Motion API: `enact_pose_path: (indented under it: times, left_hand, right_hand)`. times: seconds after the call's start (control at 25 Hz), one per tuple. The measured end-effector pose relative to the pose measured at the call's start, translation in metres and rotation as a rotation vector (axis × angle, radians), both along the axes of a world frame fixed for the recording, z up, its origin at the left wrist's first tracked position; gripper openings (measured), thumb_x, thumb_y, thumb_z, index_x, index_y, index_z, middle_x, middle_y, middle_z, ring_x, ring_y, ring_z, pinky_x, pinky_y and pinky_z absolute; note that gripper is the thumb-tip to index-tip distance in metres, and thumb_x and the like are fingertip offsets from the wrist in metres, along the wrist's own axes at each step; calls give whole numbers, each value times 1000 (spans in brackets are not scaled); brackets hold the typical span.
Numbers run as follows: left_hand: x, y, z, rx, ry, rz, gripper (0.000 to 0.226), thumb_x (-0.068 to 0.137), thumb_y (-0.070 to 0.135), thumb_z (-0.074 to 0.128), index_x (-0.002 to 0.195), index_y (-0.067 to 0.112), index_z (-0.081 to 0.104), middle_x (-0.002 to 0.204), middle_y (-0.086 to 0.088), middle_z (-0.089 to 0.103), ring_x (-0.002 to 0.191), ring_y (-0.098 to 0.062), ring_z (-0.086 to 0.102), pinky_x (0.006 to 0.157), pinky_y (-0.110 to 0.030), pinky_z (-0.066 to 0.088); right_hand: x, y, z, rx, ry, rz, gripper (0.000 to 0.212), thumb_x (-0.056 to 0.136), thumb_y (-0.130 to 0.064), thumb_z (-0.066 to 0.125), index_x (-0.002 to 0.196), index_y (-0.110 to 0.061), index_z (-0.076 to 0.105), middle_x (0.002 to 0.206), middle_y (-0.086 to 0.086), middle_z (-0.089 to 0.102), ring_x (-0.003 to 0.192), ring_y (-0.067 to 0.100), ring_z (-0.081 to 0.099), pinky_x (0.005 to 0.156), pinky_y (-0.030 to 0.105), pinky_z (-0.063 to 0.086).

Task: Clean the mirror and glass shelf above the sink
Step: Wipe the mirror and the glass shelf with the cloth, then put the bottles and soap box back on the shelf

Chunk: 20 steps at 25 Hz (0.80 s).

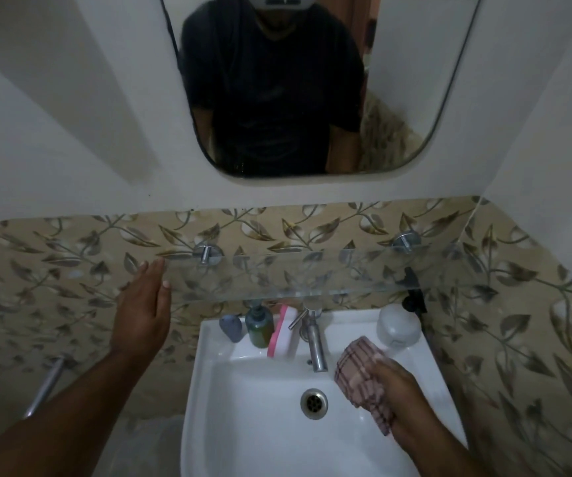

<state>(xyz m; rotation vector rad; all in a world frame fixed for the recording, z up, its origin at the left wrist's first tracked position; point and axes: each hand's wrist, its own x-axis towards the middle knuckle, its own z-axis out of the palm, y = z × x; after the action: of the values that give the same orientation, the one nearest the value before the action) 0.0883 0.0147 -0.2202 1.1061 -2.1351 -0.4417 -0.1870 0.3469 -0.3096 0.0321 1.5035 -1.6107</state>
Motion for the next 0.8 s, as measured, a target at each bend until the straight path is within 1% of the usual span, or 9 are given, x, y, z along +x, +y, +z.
enact_pose_path:
  times: [0.16, 0.28, 0.36, 0.44, 0.52, 0.56, 0.64, 0.72, 0.8]
  left_hand:
    - [2, 1, -2, 31, -7, -2, 64, 103, 32, 35, 161, 8, 47, 166, -17, 46, 161, -31, 33, 129, -55, 30]
    - [-1, 6, 4, 42, 14, 12, 61, 107, 33, 36, 164, 12, 42, 169, -13, 42, 162, -26, 30, 130, -52, 29]
    - [7, 17, -4, 85, 138, 36, 60, 114, 38, 39, 171, 28, 25, 175, 0, 32, 161, -17, 28, 128, -45, 29]
    - [19, 33, -19, 155, 246, 77, 68, 112, 46, 40, 171, 40, 7, 177, 11, 24, 162, -11, 25, 126, -40, 28]
    - [29, 40, -39, 200, 233, 103, 72, 109, 51, 39, 171, 41, 4, 178, 12, 21, 162, -10, 24, 127, -38, 27]
    - [30, 41, -48, 229, 228, 116, 74, 108, 50, 42, 171, 41, 3, 178, 12, 20, 162, -10, 24, 126, -37, 27]
    - [27, 44, -67, 320, 226, 157, 80, 109, 38, 53, 172, 37, 4, 176, 13, 22, 161, -13, 27, 125, -34, 28]
    - [23, 53, -86, 419, 191, 191, 88, 103, 18, 66, 172, 27, 13, 174, 6, 29, 160, -21, 35, 123, -32, 30]
    - [17, 59, -102, 481, 134, 188, 90, 97, 13, 74, 171, 20, 23, 172, -1, 37, 156, -25, 41, 123, -34, 33]
  right_hand:
    - [-2, -60, -3, 3, 705, 18, 42, 100, 4, 60, 123, -29, 72, 128, -6, 75, 123, 17, 69, 106, 32, 54]
    - [-18, -97, -23, 284, 1279, -18, 47, 92, 7, 67, 132, -17, 70, 141, 7, 67, 137, 30, 59, 113, 49, 49]
    - [-17, -113, -43, 558, 1274, 284, 51, 103, -20, 60, 153, -24, 52, 165, 6, 42, 152, 29, 39, 120, 47, 38]
    - [-20, -115, -59, 648, 1041, 515, 47, 110, -38, 42, 156, -32, 45, 168, 2, 35, 151, 26, 38, 120, 38, 34]
    - [-24, -109, -46, 520, 853, 430, 34, 110, -38, 45, 135, -26, 65, 146, 10, 61, 129, 32, 58, 110, 41, 46]
    - [-23, -105, -37, 466, 857, 306, 24, 108, -32, 52, 116, -23, 72, 126, 12, 71, 114, 34, 65, 100, 44, 52]
    - [-7, -94, -23, 344, 1101, 71, 13, 100, -17, 62, 91, -18, 71, 98, 7, 71, 94, 32, 67, 86, 42, 55]
    - [47, -88, 0, 48, 1292, 84, 7, 93, -17, 64, 90, -24, 65, 95, -10, 62, 87, 16, 62, 81, 25, 50]
    - [99, -101, 16, -141, 1162, 251, 20, 89, -25, 68, 107, -33, 63, 103, -19, 58, 85, 8, 65, 73, 13, 51]
